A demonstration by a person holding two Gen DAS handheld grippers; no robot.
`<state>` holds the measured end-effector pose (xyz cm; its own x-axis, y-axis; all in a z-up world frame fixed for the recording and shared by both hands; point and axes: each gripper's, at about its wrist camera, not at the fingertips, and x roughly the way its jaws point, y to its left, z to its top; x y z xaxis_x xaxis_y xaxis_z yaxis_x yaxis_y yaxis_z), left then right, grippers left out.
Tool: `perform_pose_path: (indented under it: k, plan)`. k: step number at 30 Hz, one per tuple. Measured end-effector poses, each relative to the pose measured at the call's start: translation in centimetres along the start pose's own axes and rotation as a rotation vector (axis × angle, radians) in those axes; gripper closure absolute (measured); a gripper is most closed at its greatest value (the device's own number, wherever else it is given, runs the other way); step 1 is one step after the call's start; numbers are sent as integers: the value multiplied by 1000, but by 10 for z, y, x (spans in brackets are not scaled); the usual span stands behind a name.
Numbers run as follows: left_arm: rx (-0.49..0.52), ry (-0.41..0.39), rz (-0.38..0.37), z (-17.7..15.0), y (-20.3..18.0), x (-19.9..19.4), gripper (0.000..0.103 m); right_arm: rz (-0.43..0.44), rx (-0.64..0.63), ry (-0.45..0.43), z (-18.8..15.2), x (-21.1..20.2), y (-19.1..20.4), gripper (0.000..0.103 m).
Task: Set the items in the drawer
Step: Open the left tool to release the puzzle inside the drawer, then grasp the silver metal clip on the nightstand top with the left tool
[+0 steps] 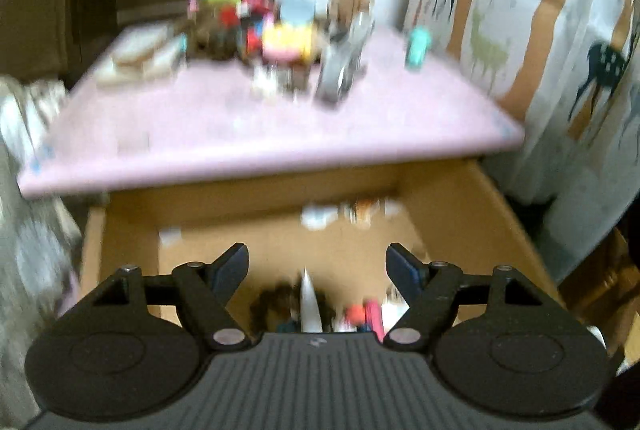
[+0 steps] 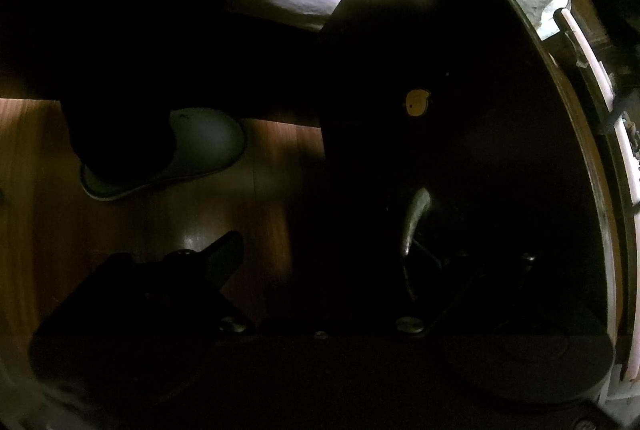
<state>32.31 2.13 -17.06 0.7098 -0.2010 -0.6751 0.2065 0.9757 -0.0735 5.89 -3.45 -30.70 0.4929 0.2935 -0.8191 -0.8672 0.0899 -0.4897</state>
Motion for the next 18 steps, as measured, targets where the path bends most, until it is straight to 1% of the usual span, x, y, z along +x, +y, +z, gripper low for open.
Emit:
perform_pose_path:
  k: [3, 8, 12, 18]
  plan:
    - [27, -54, -4, 22, -9, -2, 27, 1, -6, -5, -1, 0, 0, 13]
    - [136, -91, 15, 66, -30, 13, 27, 2, -10, -11, -2, -2, 0, 13]
    - [200, -91, 26, 92, -38, 29, 29, 6, -9, -11, -2, -4, -1, 13]
    - [277, -60, 32, 118, -45, 62, 39, 7, -18, -19, -4, -4, -1, 13]
